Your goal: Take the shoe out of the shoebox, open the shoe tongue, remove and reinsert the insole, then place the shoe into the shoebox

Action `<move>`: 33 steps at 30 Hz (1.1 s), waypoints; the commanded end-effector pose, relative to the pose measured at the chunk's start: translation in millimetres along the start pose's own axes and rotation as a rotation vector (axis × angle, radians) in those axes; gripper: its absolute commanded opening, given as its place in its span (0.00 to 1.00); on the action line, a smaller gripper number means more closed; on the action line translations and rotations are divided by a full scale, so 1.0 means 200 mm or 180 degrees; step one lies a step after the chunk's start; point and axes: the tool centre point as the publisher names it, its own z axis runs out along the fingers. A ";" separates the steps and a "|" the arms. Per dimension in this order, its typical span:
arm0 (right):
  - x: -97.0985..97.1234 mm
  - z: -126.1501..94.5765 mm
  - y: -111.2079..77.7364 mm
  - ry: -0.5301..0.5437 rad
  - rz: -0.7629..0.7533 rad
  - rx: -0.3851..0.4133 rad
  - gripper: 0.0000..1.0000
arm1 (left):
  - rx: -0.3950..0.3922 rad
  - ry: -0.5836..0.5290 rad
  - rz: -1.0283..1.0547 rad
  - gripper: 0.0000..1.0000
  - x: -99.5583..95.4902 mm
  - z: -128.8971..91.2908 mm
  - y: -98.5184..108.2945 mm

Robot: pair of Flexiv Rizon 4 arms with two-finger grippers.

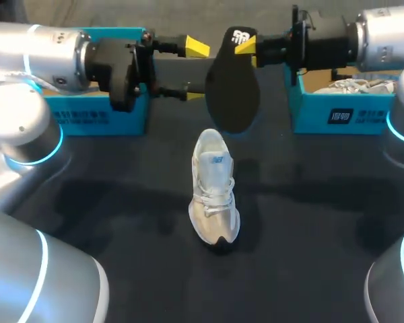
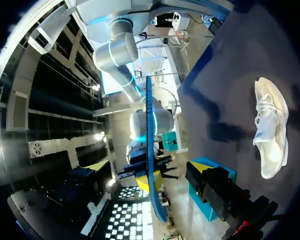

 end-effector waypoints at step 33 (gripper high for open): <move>-0.02 0.10 0.08 0.0032 0.0055 -0.0025 0.00 | -0.0115 -0.0062 0.0015 0.41 0.04 0.05 0.05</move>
